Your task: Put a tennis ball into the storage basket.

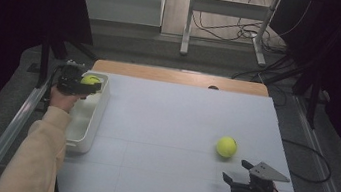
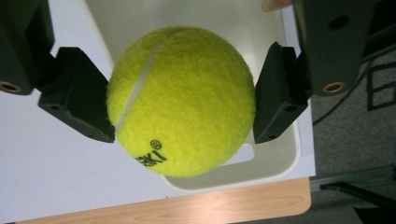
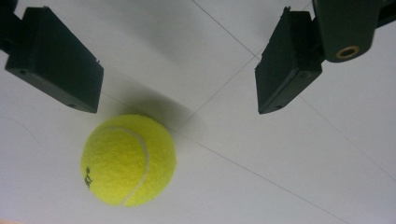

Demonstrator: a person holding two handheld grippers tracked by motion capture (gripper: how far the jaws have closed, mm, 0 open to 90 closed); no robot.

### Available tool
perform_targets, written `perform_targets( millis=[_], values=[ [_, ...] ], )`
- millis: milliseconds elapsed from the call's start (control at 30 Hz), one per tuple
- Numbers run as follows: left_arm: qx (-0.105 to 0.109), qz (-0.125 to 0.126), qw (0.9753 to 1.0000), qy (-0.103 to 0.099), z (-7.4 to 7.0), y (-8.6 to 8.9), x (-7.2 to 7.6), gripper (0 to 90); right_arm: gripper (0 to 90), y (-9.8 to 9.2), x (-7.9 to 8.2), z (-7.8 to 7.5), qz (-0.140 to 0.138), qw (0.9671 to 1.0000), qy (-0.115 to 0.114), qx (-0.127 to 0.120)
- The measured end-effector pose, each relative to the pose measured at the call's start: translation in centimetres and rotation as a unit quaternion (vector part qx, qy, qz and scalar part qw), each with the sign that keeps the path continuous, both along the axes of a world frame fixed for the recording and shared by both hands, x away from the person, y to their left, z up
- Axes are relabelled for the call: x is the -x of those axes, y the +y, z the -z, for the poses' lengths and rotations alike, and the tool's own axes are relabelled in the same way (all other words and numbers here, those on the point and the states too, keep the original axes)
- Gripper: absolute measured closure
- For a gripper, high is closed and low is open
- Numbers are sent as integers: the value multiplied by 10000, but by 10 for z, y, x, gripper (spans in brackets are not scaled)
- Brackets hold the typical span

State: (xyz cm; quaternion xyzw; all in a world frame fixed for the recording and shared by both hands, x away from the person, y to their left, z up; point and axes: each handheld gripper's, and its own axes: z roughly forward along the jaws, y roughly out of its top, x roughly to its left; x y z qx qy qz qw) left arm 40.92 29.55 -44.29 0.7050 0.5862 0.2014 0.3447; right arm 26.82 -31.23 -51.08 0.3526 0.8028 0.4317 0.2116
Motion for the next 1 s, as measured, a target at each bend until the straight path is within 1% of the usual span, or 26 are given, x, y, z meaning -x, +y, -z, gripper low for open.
perform_targets(
  millis=[67,100,167,233,333,400,600,667,833,867,900,933,1000],
  values=[
    [116,6,9999,-30,-2,0,1,132,162,0,0,0,2,10000,0,0],
    [119,38,9999,-40,-3,-1,1,119,162,0,0,0,2,10000,0,-1],
    [79,97,9999,-80,-5,-2,3,114,162,0,0,0,2,10000,0,-1],
    [163,181,9996,-121,-7,-2,6,111,162,0,0,0,1,10000,0,0],
    [249,286,9990,-236,-11,-5,10,113,162,0,0,0,4,10000,-3,-2],
    [272,370,9985,-290,-13,-7,13,116,162,0,0,0,3,10000,-2,0],
    [401,645,9961,-454,-18,-16,24,118,162,0,-1,0,12,10000,-5,-25],
    [388,722,9954,-505,-20,-19,26,121,162,0,-2,0,4,10000,-9,-53],
    [450,891,9931,-609,-25,-29,32,124,162,1,-4,0,-21,10000,6,-58],
    [450,891,9931,-609,-25,-29,32,124,162,2,-4,0,-24,10000,5,-63],
    [510,974,9919,-633,-27,-34,34,124,162,2,-4,0,-33,10000,12,-88],
    [510,974,9919,-633,-27,-34,34,124,162,2,-4,0,-33,10000,12,-88],
    [568,1080,9902,-674,-29,-41,38,124,162,1,-4,-1,-35,9999,12,-109]
  ],
)
